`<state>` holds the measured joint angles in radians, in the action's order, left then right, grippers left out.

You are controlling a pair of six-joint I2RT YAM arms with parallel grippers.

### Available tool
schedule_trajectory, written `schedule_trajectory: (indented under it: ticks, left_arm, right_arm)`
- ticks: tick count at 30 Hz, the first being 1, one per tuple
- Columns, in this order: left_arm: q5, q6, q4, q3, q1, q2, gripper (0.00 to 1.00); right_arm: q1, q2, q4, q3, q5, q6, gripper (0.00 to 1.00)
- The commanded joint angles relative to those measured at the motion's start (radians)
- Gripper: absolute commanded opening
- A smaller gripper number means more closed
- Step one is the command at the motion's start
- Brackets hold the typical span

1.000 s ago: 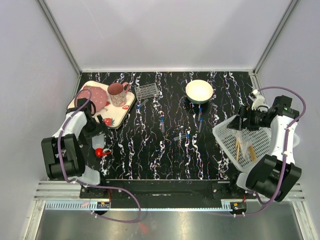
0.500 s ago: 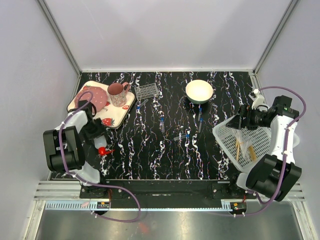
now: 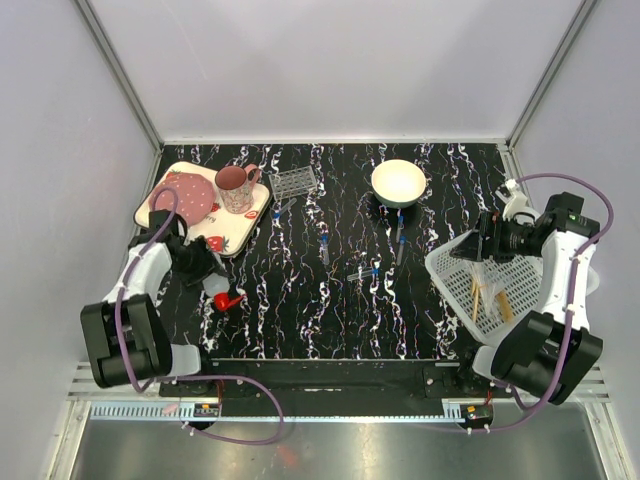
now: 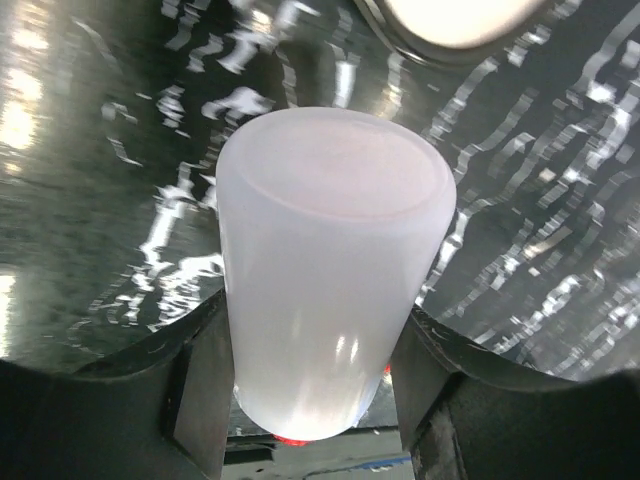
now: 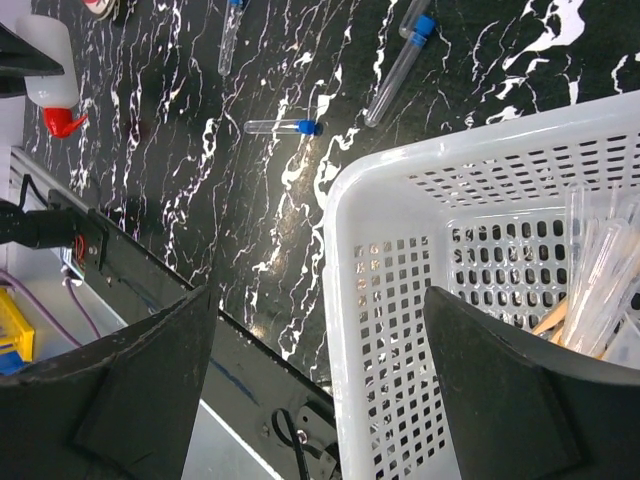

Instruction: Organize the chemistry lab equipment

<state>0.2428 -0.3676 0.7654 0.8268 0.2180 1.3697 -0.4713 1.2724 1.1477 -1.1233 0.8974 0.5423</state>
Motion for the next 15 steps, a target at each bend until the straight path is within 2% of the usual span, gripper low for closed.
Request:
schedule_trajectory:
  ticks: [1, 5, 7, 11, 15]
  left_arm:
    - [0.246, -0.031, -0.057, -0.067, 0.003, -0.121, 0.36]
    - [0.500, -0.077, -0.151, -0.132, -0.012, -0.268, 0.36]
    - [0.577, -0.114, -0.193, -0.155, -0.038, -0.323, 0.36]
    - [0.612, -0.304, -0.380, -0.175, -0.135, -0.461, 0.36]
    - [0.541, -0.491, -0.618, -0.193, -0.311, -0.537, 0.36]
  right_arm:
    - [0.011, -0.030, 0.078, -0.073, 0.055, 0.073, 0.89]
    - [0.066, -0.027, 0.135, -0.101, 0.057, 0.114, 0.89]
    - [0.137, -0.027, 0.141, -0.116, 0.052, 0.107, 0.89]
    - [0.296, -0.022, 0.103, -0.151, 0.055, 0.024, 0.89]
    - [0.446, -0.007, 0.057, -0.200, 0.093, -0.070, 0.89]
